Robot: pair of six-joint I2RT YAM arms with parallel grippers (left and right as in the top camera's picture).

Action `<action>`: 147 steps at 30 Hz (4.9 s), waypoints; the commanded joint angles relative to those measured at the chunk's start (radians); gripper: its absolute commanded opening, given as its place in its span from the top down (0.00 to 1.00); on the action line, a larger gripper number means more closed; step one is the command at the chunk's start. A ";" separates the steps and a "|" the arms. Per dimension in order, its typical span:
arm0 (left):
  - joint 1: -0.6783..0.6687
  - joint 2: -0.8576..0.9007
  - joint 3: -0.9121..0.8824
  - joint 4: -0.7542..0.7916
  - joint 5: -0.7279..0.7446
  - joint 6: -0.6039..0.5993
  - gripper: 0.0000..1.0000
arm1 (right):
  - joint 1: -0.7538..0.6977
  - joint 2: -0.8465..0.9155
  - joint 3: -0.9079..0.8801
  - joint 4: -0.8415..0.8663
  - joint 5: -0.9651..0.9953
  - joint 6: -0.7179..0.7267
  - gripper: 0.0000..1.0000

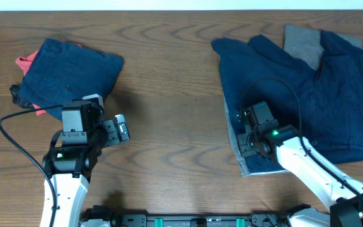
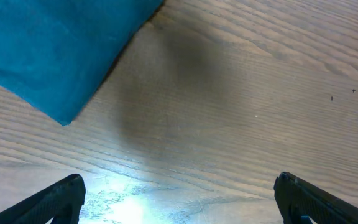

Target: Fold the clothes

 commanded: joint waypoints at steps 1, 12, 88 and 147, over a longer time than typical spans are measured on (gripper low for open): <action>0.002 0.000 0.024 -0.002 0.003 -0.010 0.02 | 0.008 0.021 -0.008 0.005 0.037 0.034 0.62; 0.002 0.000 0.024 -0.002 0.003 -0.010 0.02 | 0.018 0.031 -0.008 0.008 0.003 0.034 0.67; -0.243 0.700 0.006 0.544 0.460 -0.043 0.40 | -0.274 0.022 0.571 -0.528 0.030 0.080 0.01; -0.047 0.225 0.065 0.439 0.399 -0.085 0.94 | -0.608 0.178 -0.001 0.464 -0.141 0.119 0.99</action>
